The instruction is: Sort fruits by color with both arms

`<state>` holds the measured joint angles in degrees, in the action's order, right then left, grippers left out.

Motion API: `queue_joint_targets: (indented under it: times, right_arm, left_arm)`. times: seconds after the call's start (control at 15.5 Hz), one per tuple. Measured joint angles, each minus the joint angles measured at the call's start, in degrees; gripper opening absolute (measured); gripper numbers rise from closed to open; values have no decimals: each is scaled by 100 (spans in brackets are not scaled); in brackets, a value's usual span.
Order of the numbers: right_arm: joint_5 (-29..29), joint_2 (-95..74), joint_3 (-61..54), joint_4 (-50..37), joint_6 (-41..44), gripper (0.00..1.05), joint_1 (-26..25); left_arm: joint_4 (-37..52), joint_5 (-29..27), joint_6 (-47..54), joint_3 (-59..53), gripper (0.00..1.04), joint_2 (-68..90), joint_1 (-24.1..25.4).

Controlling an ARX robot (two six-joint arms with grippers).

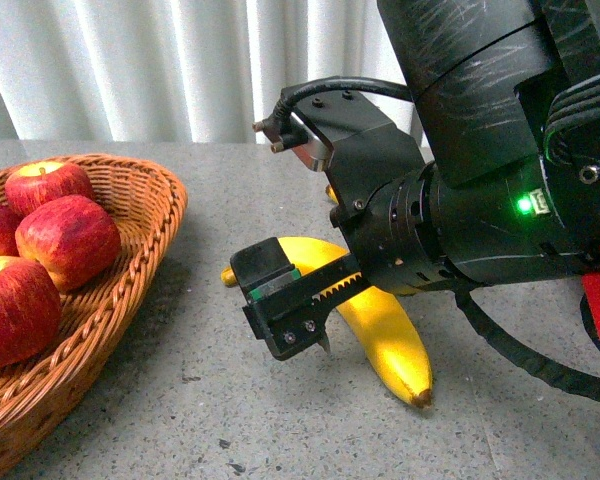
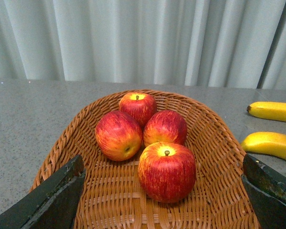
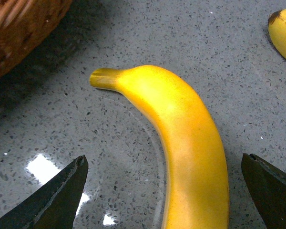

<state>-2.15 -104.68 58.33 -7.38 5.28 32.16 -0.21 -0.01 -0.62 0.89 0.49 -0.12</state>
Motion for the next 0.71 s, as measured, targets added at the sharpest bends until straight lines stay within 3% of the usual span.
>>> queue_joint_targets:
  times: [0.26,0.32,0.39,0.52,0.71]
  right_arm:
    - [157,-304,55,39,326,98,-118]
    - [164,-398,44,-9,343,87,-142]
    - [81,-398,28,-81,332,61,-142]
    - [-50,-393,24,-131,199,40,-151]
    - [-195,-365,13,-212,28,34,-229]
  left_arm:
    - [0,-2,0,0,98,0,0]
    - [-2,-2,0,0,98,0,0]
    - [0,0,0,0,98,0,0]
    - [0,-2,0,0,98,0,0]
    - [0,0,0,0,98,0,0]
